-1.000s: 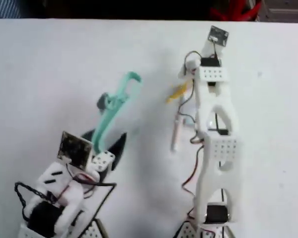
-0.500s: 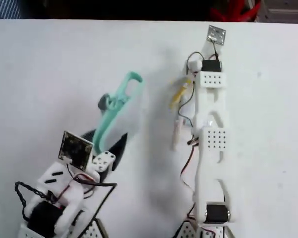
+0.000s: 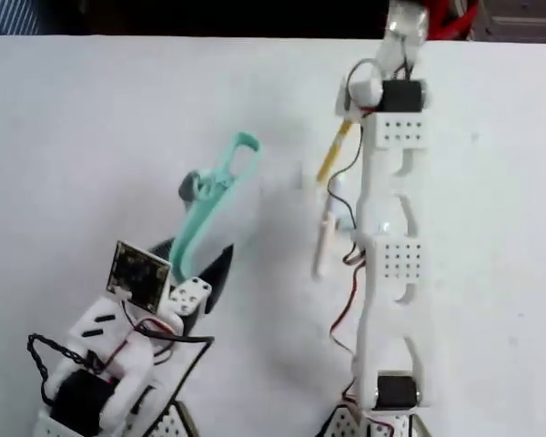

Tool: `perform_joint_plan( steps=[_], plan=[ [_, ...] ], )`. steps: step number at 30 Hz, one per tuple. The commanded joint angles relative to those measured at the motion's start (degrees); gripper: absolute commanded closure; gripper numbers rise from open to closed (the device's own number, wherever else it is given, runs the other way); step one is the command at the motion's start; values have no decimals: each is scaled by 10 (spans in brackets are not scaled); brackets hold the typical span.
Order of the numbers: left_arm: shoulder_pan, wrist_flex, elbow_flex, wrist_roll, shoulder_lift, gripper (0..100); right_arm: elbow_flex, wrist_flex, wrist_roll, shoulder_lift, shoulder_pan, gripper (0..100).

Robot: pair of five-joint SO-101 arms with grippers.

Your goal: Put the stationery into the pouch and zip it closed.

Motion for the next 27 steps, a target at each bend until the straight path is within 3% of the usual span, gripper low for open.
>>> perform_joint_plan(
  steps=[1,10,15,18,22,27],
  plan=[
    [5,1,-3,-3,-1,820,-20,12,26,-166,-19,981],
    [5,1,-2,-3,-1,820,-18,13,49,-429,-81,981],
    [6,0,3,-3,-1,820,26,14,48,-554,-161,981],
    [5,0,3,-3,-1,820,136,12,49,-600,-210,981],
    [5,0,3,-3,-1,820,250,-24,48,-625,-218,981],
    [8,0,3,-3,-1,820,275,-130,48,-625,-220,981]
  ],
)
